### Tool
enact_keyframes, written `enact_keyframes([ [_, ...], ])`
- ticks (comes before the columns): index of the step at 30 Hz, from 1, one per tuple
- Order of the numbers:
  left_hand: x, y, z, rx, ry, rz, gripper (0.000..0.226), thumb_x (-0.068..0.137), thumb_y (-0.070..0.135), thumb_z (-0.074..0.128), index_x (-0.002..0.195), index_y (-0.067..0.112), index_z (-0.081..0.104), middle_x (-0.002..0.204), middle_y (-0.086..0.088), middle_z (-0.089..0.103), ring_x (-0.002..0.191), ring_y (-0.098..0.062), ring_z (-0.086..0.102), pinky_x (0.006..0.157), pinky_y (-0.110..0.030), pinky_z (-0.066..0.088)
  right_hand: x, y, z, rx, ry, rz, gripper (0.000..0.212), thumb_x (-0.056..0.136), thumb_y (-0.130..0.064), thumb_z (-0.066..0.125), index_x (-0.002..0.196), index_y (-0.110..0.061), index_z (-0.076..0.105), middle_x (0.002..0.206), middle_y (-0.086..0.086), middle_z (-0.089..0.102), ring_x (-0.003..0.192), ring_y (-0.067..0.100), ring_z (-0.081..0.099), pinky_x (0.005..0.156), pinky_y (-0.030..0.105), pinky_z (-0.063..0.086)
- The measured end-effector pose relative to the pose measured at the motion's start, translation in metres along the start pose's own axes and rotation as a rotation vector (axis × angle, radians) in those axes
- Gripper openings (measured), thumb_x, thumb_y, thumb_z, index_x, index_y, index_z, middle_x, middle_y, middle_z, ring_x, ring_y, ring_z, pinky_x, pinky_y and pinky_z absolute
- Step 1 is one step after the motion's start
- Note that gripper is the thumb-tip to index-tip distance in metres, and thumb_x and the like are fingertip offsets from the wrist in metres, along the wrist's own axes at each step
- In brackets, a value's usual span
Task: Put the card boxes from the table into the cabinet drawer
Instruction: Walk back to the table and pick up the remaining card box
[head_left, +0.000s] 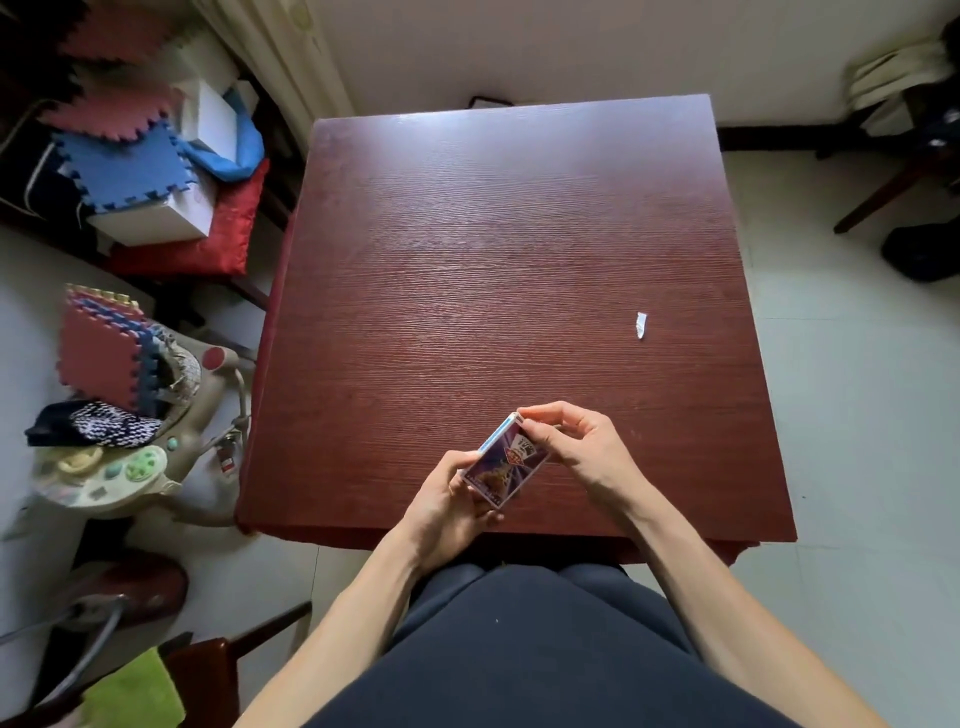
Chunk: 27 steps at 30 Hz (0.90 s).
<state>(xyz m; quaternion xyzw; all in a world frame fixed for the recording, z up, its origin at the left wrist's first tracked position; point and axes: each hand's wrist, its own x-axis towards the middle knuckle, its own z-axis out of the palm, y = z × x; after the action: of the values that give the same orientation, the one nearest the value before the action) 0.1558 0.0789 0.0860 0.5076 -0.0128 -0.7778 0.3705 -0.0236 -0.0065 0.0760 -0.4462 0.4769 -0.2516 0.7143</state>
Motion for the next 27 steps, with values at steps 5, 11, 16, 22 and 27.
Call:
enact_keyframes([
  [5,0.006,-0.002,0.001,-0.027,0.008,0.009,0.038,0.084,0.036,0.056,0.108,0.009,0.066,0.092,-0.011,0.063,0.075,-0.019,0.058,0.065,-0.032,0.046,-0.001,0.003,0.002,-0.015,0.054,-0.035,0.009,0.093,-0.014,0.072,0.100,-0.012,0.078,0.088,0.006,0.078,0.078,0.008,0.070,0.070,0.020,0.055],
  [11,0.016,-0.004,0.004,-0.101,0.089,0.007,0.041,0.087,0.036,0.056,0.112,0.005,0.066,0.091,-0.013,0.066,0.070,-0.022,0.060,0.058,-0.031,0.050,-0.006,0.019,0.014,-0.265,0.093,-0.069,0.040,0.090,-0.023,0.076,0.129,-0.026,0.070,0.115,-0.010,0.073,0.099,0.002,0.067,0.090,0.015,0.049],
  [16,0.017,-0.007,-0.003,-0.063,0.163,0.022,0.047,0.094,0.034,0.052,0.122,-0.004,0.060,0.096,-0.019,0.061,0.072,-0.023,0.059,0.066,-0.034,0.050,-0.006,0.022,0.018,-0.653,-0.005,-0.048,0.090,0.066,-0.063,0.081,0.145,-0.033,0.051,0.133,-0.018,0.063,0.119,-0.005,0.057,0.105,0.014,0.041],
  [22,0.020,-0.018,-0.014,-0.057,0.157,0.003,0.045,0.093,0.038,0.054,0.118,0.003,0.066,0.099,-0.016,0.068,0.076,-0.020,0.064,0.071,-0.033,0.054,0.000,0.031,0.036,-0.850,-0.092,0.007,0.111,0.061,-0.066,0.082,0.152,-0.025,0.032,0.138,-0.002,0.050,0.129,0.016,0.049,0.107,0.041,0.046],
  [27,0.019,-0.030,-0.051,0.171,0.196,-0.083,0.053,0.090,0.062,0.048,0.111,0.021,0.074,0.094,-0.009,0.077,0.079,-0.018,0.072,0.074,-0.030,0.055,-0.010,0.052,0.044,-0.647,-0.039,0.096,0.106,0.064,-0.060,0.081,0.154,-0.029,0.034,0.139,-0.008,0.051,0.125,0.006,0.052,0.108,0.028,0.044],
])
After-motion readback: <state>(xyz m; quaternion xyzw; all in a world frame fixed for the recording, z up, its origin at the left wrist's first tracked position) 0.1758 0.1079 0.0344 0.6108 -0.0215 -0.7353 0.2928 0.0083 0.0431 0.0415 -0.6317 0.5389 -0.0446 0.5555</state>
